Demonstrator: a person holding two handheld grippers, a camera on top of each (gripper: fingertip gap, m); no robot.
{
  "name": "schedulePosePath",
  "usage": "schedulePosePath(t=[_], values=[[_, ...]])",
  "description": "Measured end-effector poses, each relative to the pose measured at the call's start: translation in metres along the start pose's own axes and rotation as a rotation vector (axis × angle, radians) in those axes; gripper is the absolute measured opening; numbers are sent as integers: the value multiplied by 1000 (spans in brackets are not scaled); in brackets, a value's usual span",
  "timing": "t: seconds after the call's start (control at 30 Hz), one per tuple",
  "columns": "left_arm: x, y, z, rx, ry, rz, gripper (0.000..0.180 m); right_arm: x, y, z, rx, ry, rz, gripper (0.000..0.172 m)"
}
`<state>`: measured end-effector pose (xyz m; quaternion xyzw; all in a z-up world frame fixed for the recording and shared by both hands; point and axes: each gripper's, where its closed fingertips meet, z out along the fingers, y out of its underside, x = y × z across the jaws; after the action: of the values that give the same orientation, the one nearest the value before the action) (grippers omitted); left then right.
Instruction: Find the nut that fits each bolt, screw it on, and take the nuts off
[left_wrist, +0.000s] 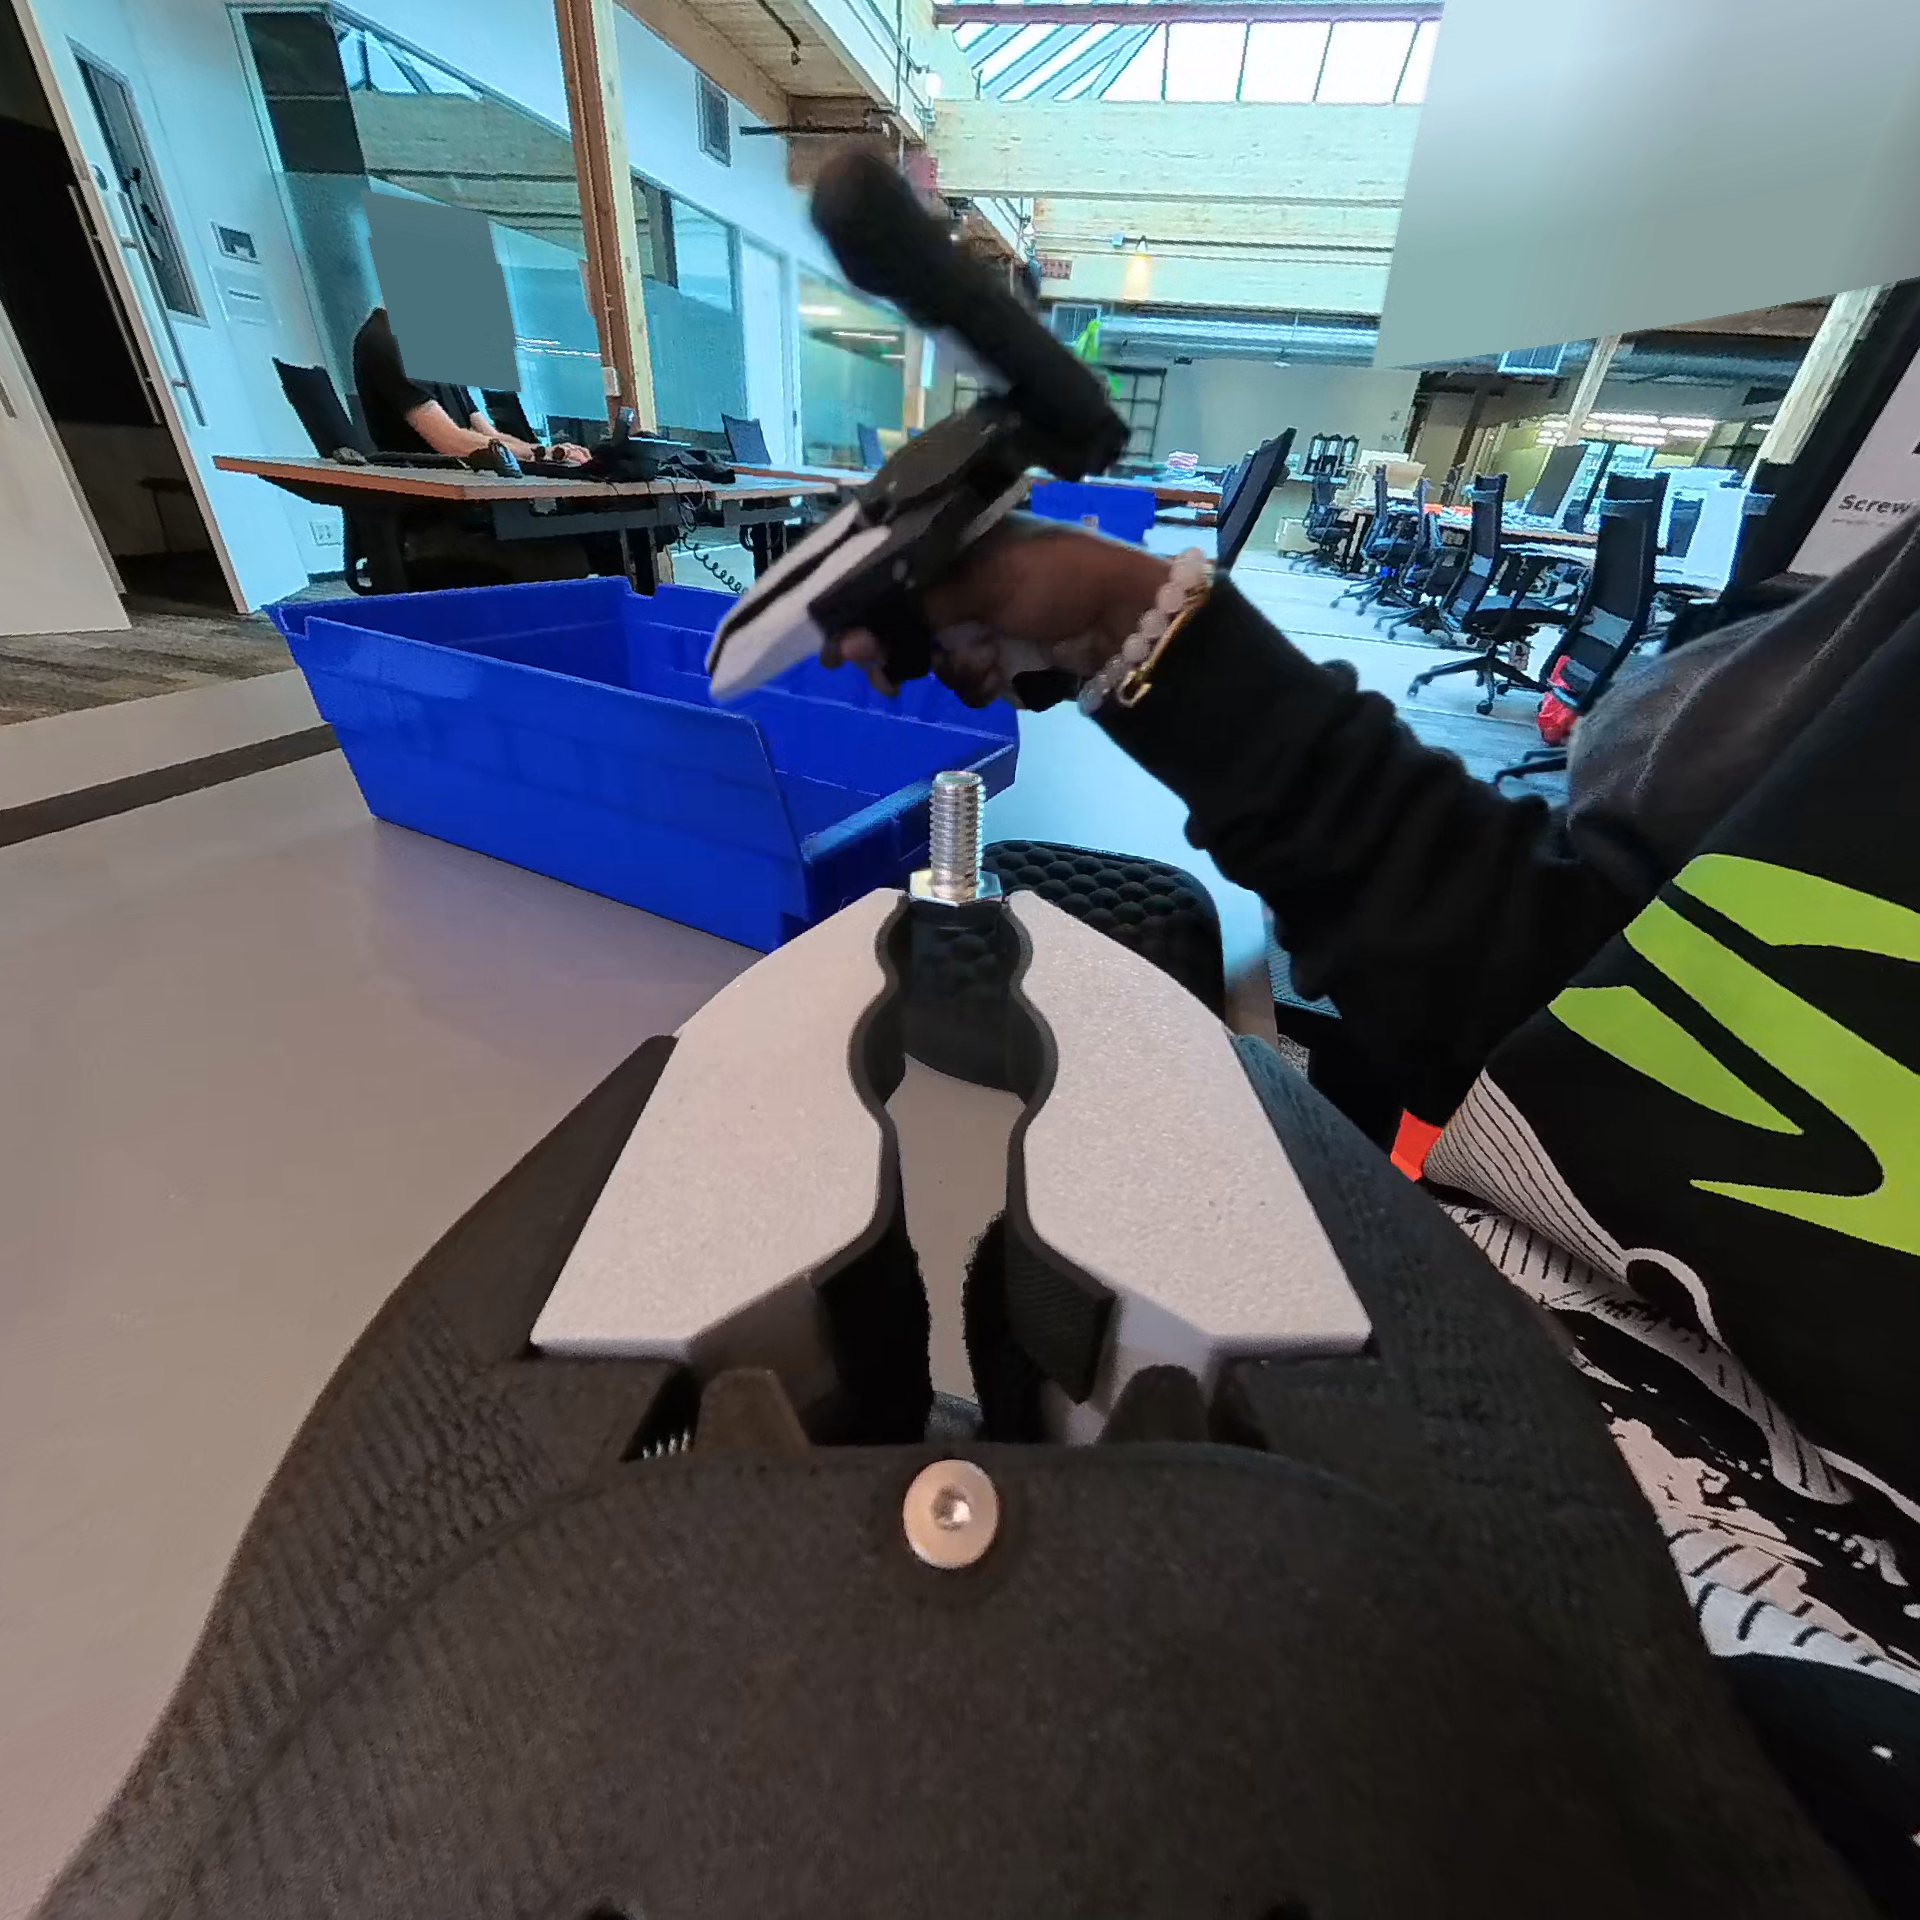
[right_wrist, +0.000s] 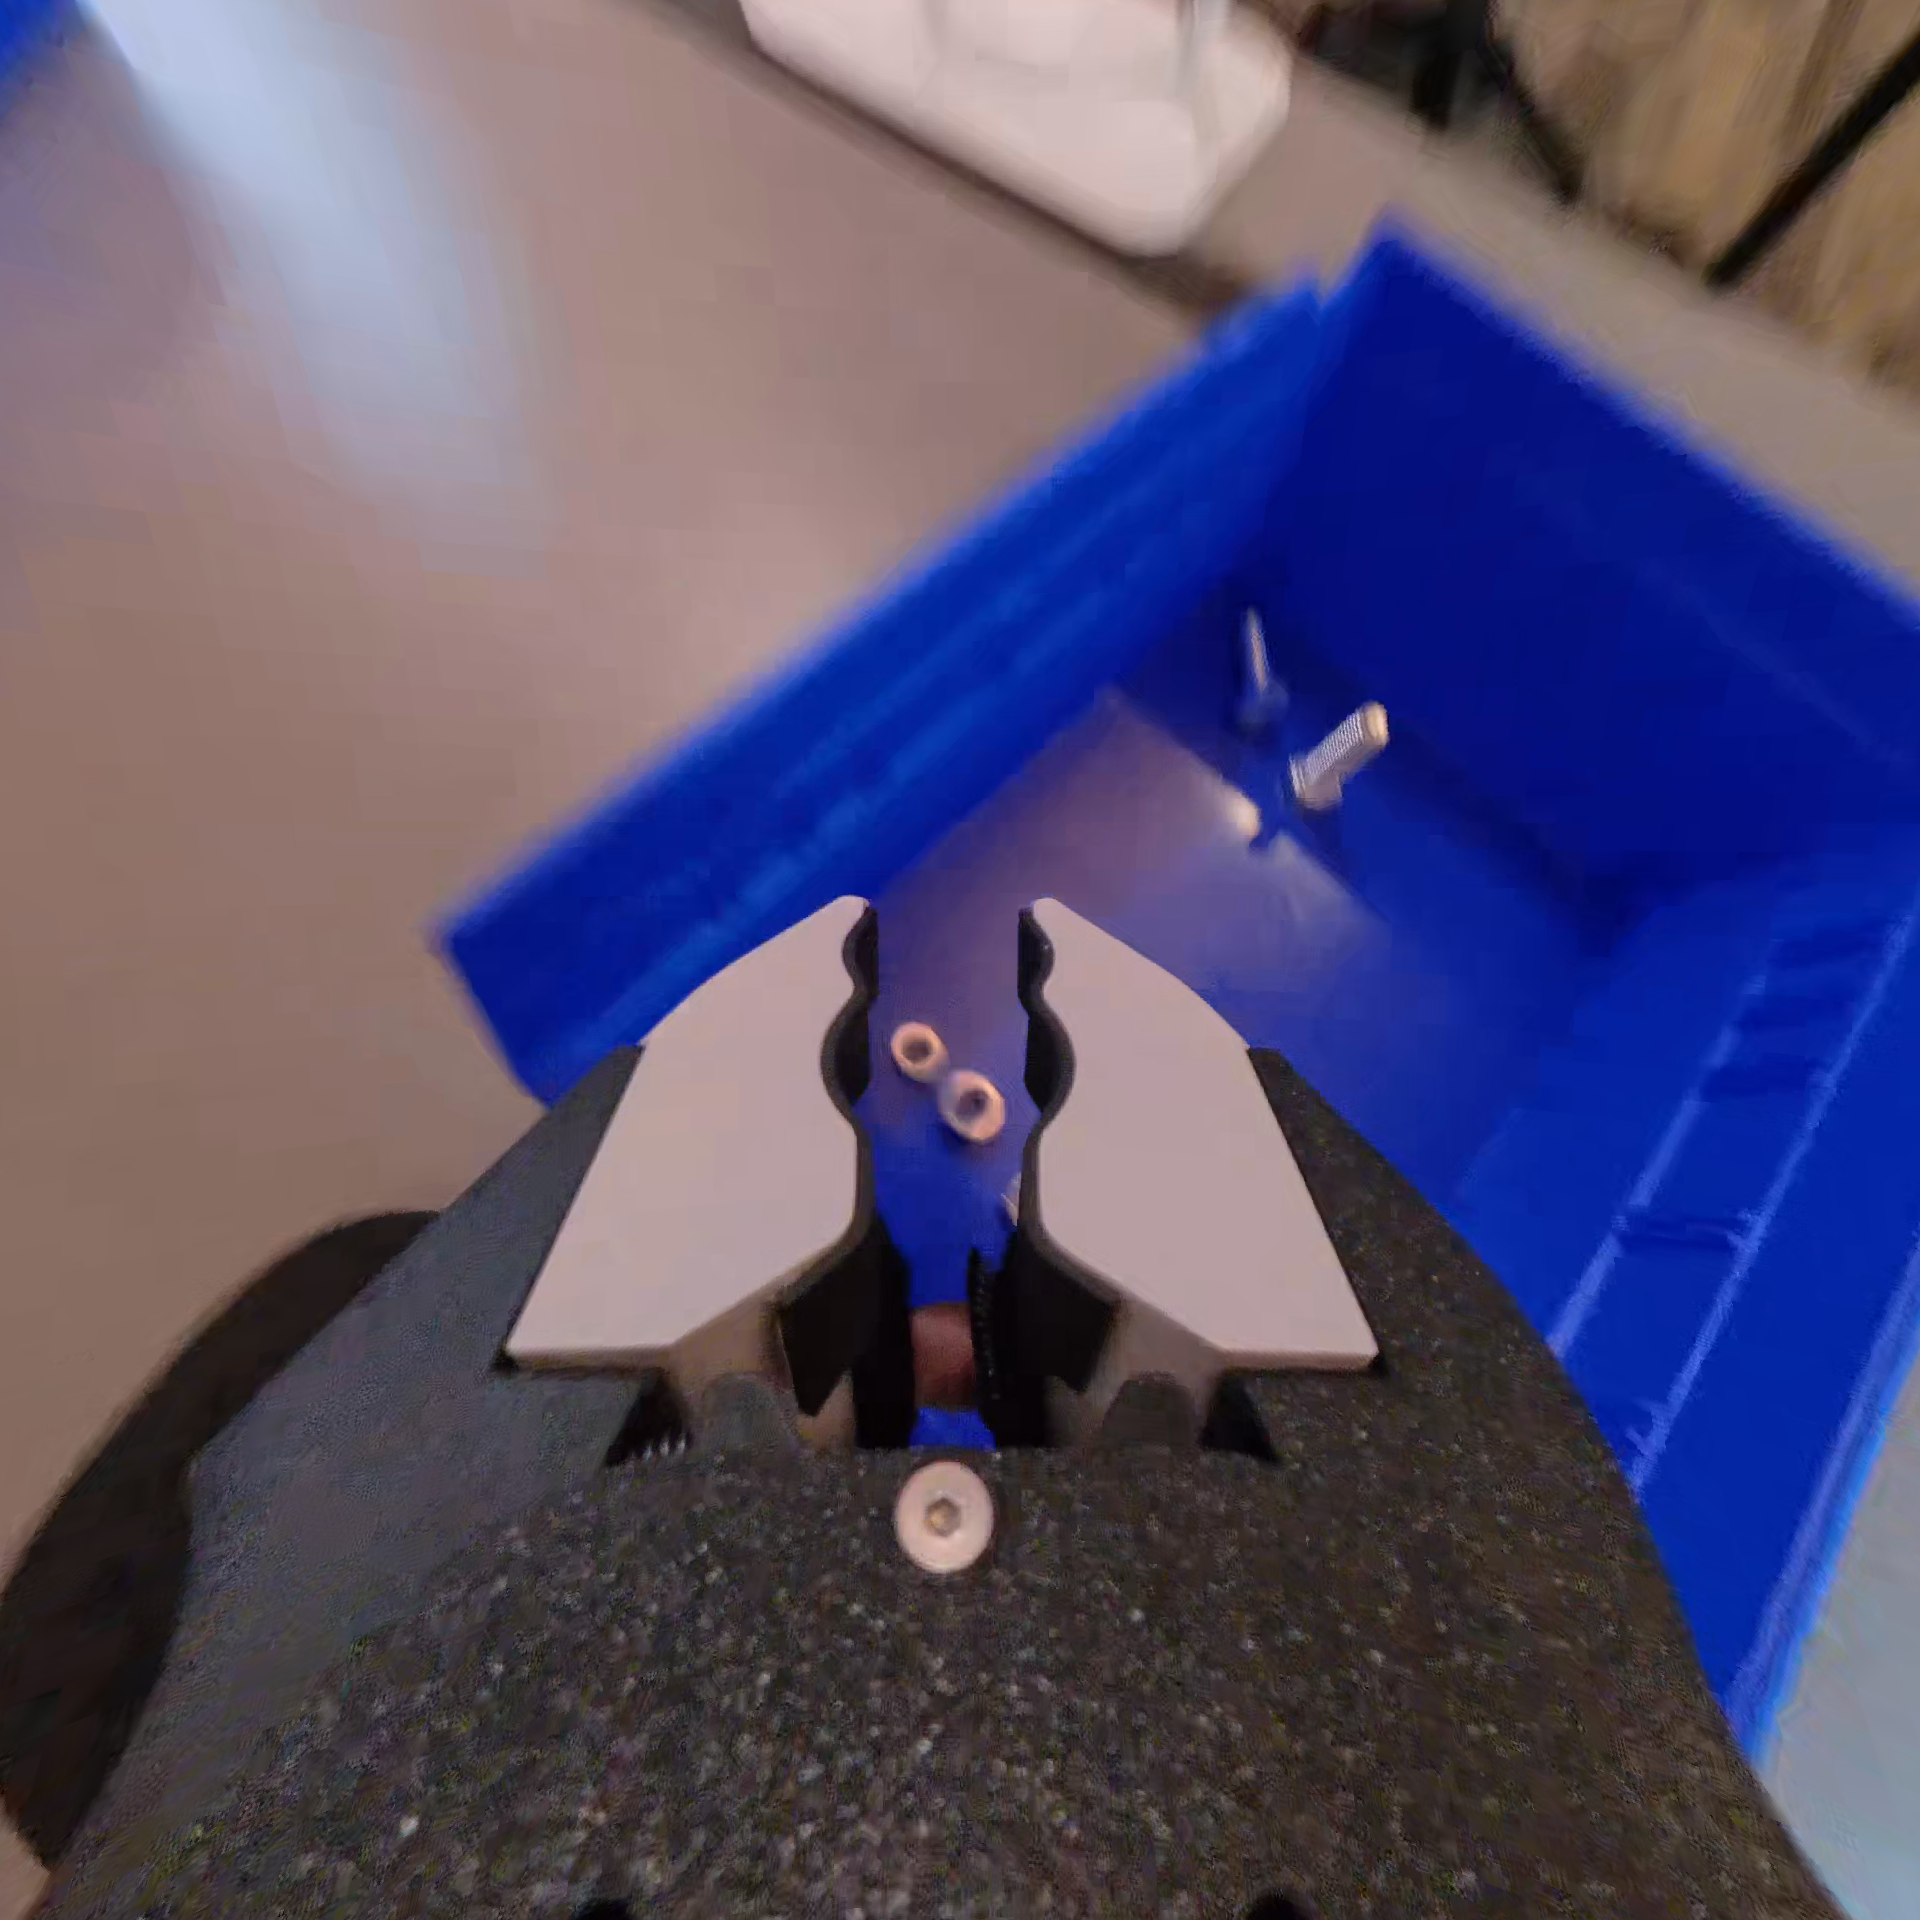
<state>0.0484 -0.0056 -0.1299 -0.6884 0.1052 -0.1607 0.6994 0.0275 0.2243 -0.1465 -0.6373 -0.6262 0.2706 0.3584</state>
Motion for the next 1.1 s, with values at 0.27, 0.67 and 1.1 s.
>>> schedulePosePath(t=[0.27,0.67,1.1], values=[[1,0,0,-3,-4,10,14,-193,-57,-78,426,-755,-208,24],[2,0,0,3,-4,23,14,-249,-39,-61,317,-853,-356,8],[-4,1,2,-10,-32,-3,54,9,-53,-4,160,-43,21,8]])
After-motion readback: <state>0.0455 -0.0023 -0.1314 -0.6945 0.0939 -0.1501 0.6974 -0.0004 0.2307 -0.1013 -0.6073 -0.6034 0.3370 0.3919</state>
